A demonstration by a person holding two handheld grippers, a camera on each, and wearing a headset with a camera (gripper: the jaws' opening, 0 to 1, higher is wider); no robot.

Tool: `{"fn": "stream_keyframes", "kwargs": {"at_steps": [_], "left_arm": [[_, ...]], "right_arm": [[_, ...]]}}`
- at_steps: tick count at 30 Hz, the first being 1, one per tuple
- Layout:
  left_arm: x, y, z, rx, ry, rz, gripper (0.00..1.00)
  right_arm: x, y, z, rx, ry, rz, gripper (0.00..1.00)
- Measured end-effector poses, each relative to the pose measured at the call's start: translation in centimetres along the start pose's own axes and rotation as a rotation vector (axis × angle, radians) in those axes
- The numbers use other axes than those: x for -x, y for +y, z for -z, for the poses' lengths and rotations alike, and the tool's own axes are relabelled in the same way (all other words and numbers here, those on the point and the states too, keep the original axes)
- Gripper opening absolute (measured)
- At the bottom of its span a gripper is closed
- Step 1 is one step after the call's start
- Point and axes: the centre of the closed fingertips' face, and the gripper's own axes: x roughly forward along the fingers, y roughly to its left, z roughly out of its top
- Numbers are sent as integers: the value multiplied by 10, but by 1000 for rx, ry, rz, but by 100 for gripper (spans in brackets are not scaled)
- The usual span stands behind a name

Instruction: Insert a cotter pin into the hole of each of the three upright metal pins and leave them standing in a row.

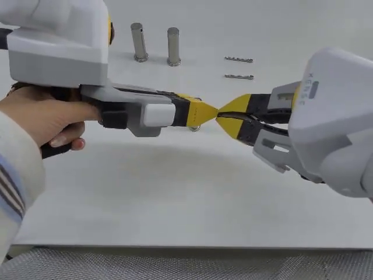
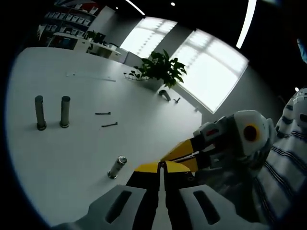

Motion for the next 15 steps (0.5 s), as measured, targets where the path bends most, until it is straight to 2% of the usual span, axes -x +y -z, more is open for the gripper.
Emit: {"fn": "stream_keyframes", "kwargs": {"at_steps": [4,8,11,15], "left_arm": [[0,1,2,6,8,-1,0],[0,1,3,-4,13,3,0],[0,1,4,-19,15,3,0],[2,0,3,-47,10,3,0]], "right_arm": [[-1,0,0,-54,-6,-15,0],[-2,1,2,-65,-3,-22,0],[-3,0,4,-78,4,-27,11],[-3,1,9,-121,19,-51,12]]}}
